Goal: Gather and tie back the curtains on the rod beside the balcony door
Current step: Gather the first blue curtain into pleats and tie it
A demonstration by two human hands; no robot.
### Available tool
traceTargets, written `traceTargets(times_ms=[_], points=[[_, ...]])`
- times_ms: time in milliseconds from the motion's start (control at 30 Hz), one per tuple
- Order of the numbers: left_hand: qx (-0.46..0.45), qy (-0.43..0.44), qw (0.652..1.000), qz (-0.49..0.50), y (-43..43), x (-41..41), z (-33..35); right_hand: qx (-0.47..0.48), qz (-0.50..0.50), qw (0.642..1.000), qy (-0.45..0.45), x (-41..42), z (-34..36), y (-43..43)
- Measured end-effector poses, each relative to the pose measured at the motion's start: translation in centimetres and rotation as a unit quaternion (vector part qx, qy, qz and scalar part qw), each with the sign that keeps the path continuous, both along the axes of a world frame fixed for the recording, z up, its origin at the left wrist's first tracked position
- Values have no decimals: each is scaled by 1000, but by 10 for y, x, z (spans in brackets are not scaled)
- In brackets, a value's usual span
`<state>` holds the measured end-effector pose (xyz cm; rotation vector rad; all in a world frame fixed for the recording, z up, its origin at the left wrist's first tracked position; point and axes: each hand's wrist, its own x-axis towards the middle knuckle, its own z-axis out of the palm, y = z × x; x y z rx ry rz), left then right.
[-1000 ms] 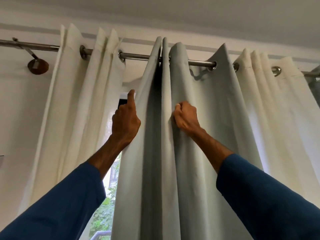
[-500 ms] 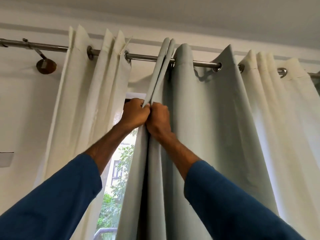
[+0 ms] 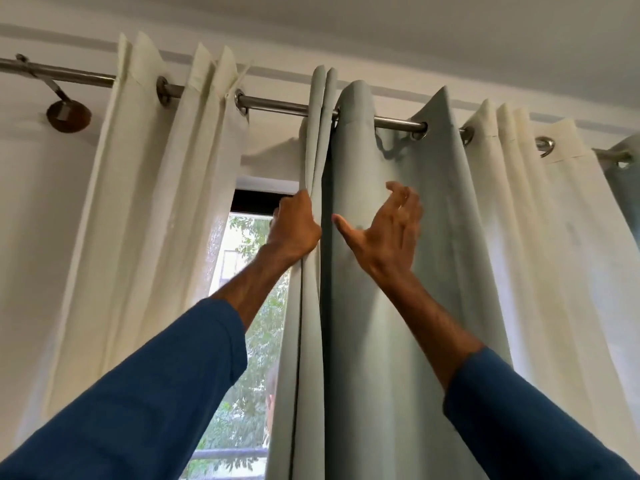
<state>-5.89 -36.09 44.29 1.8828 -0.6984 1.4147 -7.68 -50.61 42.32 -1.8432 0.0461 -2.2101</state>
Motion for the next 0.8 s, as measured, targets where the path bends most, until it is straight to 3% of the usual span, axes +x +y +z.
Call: traceTargets(times_ms=[100,267,467,600,800], points=[[1,-21,1000,-3,-5,7,-2,40,47,987,152,16,33,-2],[7,-31,999,15,17,23,2,110,84,985,101,21,55,-48],[-10,-23,999,-33,16,31,2,-19,190,978,85,38,63,16],[-35,-15,998,-58,5,34,2,-118,197,967,111,37,71,45],[-63,7,991,-120,-16,28,-8,-216,146,953,157,42,27,17]])
